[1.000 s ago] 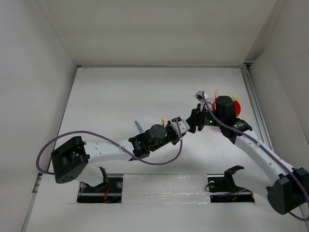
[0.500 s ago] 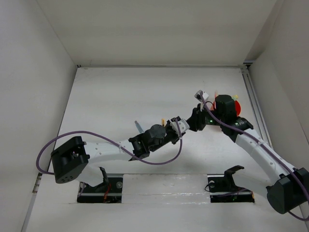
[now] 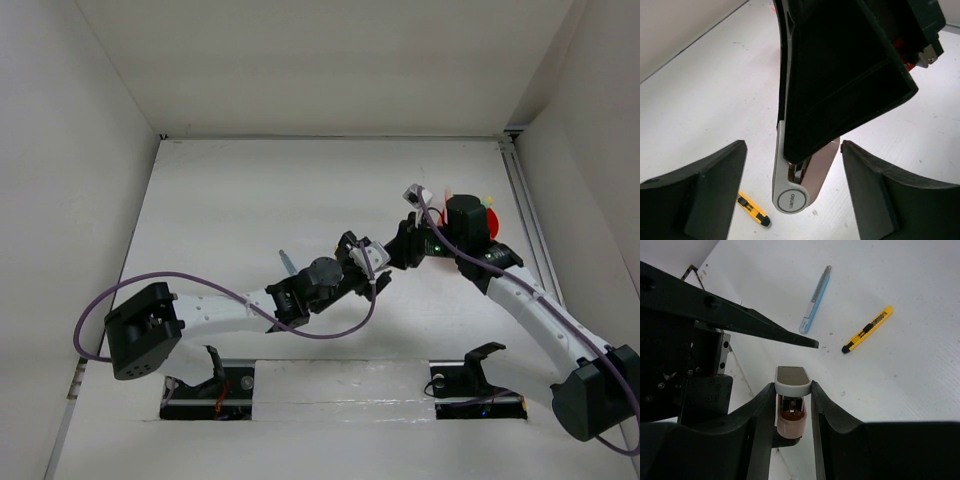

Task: Sort the stationery into containers
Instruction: Place the stapler in the storage box.

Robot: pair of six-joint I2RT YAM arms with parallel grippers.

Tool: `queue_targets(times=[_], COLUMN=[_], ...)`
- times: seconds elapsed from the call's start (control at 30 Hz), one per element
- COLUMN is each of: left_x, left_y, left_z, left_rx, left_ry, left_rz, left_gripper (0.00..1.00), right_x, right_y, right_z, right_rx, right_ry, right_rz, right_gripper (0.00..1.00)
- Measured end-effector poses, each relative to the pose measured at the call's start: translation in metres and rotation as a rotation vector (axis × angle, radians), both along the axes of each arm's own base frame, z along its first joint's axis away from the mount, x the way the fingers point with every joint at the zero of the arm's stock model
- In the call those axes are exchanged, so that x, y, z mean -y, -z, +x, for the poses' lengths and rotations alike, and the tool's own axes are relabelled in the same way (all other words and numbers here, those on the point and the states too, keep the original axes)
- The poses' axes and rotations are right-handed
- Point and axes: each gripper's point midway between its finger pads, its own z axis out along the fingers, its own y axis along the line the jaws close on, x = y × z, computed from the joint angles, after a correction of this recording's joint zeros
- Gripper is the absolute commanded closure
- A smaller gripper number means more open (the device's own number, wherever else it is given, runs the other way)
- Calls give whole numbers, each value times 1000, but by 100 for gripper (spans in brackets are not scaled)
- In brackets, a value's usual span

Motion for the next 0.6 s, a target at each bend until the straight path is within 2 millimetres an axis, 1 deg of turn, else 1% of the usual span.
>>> queue_targets(times=[0.03, 0.07, 0.23, 0.3, 0.33, 0.37, 0.4, 0.5, 0.6], left_x=[0, 0, -1, -1, -1, -1, -1, -4, -11], left_y=[0, 0, -1, -2, -2, -2, -2, 0, 1], left_z=[0, 1, 0, 0, 0, 0, 0, 1, 3], left_rx=[-2, -3, -7, -7, -7, -9, -12, -27, -61], left_ry=[-4, -6, -7, -7, -7, -8, -9, -30, -72], left_rz=[-2, -3, -8, -11, -12, -13, -16, -13, -15], left_gripper=[23, 21, 20, 16, 9, 6, 0, 0, 0], right_x=[0, 0, 2, 2, 2, 3, 5, 17, 37], right_y=[0, -1, 0, 0, 0, 0, 1, 1, -4], right_z=[0, 1, 5, 6, 7, 9, 12, 22, 36], right_rx=[0, 1, -1, 0, 1, 1, 2, 18, 47], right_ry=[1, 3, 31, 37, 46, 57, 75, 168, 311], right_rz=[1, 2, -3, -3, -6, -9, -14, -44, -100], right_gripper=[100, 100, 100, 100, 100, 100, 100, 100, 100])
